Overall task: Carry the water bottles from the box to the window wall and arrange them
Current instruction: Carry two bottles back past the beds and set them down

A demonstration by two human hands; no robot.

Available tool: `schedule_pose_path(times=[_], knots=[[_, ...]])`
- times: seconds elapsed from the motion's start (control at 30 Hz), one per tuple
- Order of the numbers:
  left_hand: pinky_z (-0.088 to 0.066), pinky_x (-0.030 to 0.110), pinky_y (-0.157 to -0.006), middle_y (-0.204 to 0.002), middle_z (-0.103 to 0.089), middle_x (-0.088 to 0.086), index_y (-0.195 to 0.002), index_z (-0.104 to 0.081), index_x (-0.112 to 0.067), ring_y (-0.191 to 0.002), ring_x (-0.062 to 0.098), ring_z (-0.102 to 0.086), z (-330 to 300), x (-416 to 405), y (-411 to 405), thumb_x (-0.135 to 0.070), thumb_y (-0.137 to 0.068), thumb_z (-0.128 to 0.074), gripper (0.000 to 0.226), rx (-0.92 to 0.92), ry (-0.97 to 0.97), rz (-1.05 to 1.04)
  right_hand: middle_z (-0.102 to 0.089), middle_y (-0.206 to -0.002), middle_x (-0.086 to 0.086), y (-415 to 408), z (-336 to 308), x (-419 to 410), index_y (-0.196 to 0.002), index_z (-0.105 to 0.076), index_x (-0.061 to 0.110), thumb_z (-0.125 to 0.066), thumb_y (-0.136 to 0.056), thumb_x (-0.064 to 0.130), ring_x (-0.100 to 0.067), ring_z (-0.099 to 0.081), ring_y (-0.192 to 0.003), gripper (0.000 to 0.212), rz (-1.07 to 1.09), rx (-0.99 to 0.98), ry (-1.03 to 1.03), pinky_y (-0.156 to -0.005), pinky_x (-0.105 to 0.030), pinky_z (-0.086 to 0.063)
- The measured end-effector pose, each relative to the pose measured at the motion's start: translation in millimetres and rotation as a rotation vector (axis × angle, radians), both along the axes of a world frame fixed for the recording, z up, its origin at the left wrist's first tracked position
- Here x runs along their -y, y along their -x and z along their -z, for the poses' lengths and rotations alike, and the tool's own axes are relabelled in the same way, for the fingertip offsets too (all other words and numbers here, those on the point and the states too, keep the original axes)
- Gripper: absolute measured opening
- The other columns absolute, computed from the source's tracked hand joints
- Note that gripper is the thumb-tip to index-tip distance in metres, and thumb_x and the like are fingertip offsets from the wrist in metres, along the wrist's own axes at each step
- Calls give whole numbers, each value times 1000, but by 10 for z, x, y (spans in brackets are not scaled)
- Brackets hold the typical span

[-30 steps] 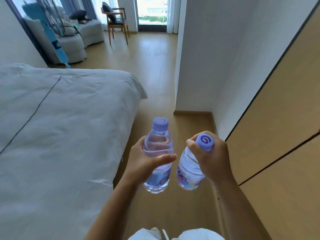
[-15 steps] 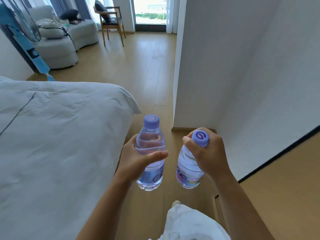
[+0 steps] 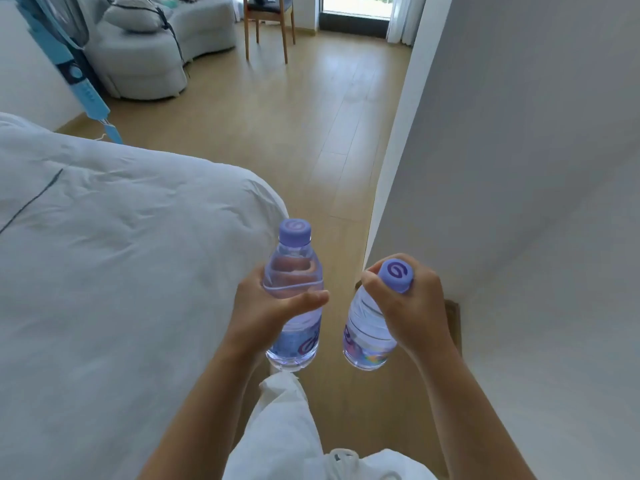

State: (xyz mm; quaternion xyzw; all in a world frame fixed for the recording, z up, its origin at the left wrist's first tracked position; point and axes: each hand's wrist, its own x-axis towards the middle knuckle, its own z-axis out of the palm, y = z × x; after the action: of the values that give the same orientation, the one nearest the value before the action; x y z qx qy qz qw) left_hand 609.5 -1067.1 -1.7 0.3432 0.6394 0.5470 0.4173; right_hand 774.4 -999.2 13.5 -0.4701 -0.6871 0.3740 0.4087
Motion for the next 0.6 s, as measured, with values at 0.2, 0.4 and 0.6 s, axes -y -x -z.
schedule_pose_path(times=[0.2,0.4,0.6], knots=[[-49,10,-55,-78,-73,-15,-88,-65,-26,-72,1,-69,8,-1214,597,-28,-49,-90,46,-3,-18,44,-58,-61,-20,603,25,-1171,-68,-59,-7,-67,-79,5,-25,-52,-57,18,36,-26,-25,-52,-24,-42],[-51,13,-58,-82,-73,-11,-91,-65,-27,-74,4,-69,-107,-2503,1364,-29,-49,-81,46,-40,-20,105,-60,-65,-15,1335,-132,-2373,-70,-60,-2,-68,-79,5,-23,-55,-61,14,80,-41,-39,-53,-16,-42],[-50,11,-57,-79,-72,-14,-89,-64,-28,-72,1,-68,-74,-3325,1926,-31,-50,-81,43,-27,-13,110,-59,-64,-11,1835,-128,-3209,-71,-60,2,-68,-80,6,-17,-53,-62,13,105,-23,-51,-53,-11,-41]])
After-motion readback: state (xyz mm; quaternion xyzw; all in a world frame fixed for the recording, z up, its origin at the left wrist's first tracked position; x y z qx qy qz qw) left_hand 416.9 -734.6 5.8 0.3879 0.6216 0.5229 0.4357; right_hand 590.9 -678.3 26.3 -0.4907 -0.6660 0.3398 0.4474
